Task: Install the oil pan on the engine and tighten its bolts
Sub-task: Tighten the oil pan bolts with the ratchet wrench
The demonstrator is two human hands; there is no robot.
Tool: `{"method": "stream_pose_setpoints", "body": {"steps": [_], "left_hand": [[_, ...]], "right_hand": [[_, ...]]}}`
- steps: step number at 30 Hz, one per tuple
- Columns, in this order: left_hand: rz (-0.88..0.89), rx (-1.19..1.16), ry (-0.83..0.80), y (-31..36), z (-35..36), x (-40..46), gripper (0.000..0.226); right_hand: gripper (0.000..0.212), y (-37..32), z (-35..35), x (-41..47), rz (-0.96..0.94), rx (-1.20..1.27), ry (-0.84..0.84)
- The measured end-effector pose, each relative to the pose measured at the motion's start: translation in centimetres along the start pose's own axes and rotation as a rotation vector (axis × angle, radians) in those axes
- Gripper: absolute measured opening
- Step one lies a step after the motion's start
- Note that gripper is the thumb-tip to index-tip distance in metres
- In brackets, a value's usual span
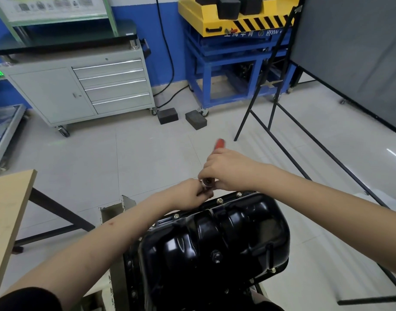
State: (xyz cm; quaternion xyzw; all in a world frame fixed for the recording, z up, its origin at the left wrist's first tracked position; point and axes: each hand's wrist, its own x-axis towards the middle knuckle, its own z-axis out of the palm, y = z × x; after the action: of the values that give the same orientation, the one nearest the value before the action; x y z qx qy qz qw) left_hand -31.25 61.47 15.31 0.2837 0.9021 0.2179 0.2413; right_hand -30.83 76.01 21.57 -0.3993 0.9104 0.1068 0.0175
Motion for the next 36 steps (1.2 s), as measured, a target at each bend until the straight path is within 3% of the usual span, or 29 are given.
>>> {"method": "stream_pose_setpoints", "body": {"steps": [4, 6, 9, 12, 16, 20, 24, 28, 33, 36], "left_hand": [[0.012, 0.031, 0.098, -0.2, -0.2, -0.6, 0.025], [0.023, 0.066, 0.120, -0.2, -0.1, -0.7, 0.029], [0.038, 0.051, 0.042, -0.3, -0.1, -0.5, 0.033], [0.037, 0.039, 0.006, -0.4, -0.3, -0.7, 0.034], [0.044, 0.025, 0.077, -0.6, -0.6, -1.3, 0.027], [0.038, 0.038, 0.036, -0.6, -0.4, -1.1, 0.030], [0.015, 0.002, -0.055, -0.8, -0.5, -0.7, 0.033], [0.008, -0.013, 0.047, -1.0, -0.5, -1.4, 0.027], [0.016, -0.003, 0.033, -1.1, -0.1, -1.2, 0.031], [0.023, 0.024, -0.015, -1.0, 0.0, -1.1, 0.032]], "right_hand": [[0.047, -0.2, -0.1, -0.1, 0.137, 0.047, -0.029], [0.040, -0.2, -0.1, -0.2, 0.158, 0.107, -0.033], [0.024, 0.2, -0.2, 0.0, 0.024, 0.115, -0.030], [0.024, 0.3, -0.3, 0.4, -0.020, 0.075, 0.015], [0.047, -0.1, -0.1, 0.5, 0.091, 0.068, -0.010], [0.023, -0.1, -0.4, 0.8, 0.037, 0.134, -0.036], [0.022, 0.3, -0.7, 1.1, -0.056, 0.092, -0.034], [0.047, -0.1, -0.4, 1.3, 0.086, 0.062, -0.055], [0.021, 0.0, -0.6, 1.4, -0.007, 0.120, -0.055], [0.020, 0.1, -0.8, 1.4, -0.081, 0.081, -0.054]]}}
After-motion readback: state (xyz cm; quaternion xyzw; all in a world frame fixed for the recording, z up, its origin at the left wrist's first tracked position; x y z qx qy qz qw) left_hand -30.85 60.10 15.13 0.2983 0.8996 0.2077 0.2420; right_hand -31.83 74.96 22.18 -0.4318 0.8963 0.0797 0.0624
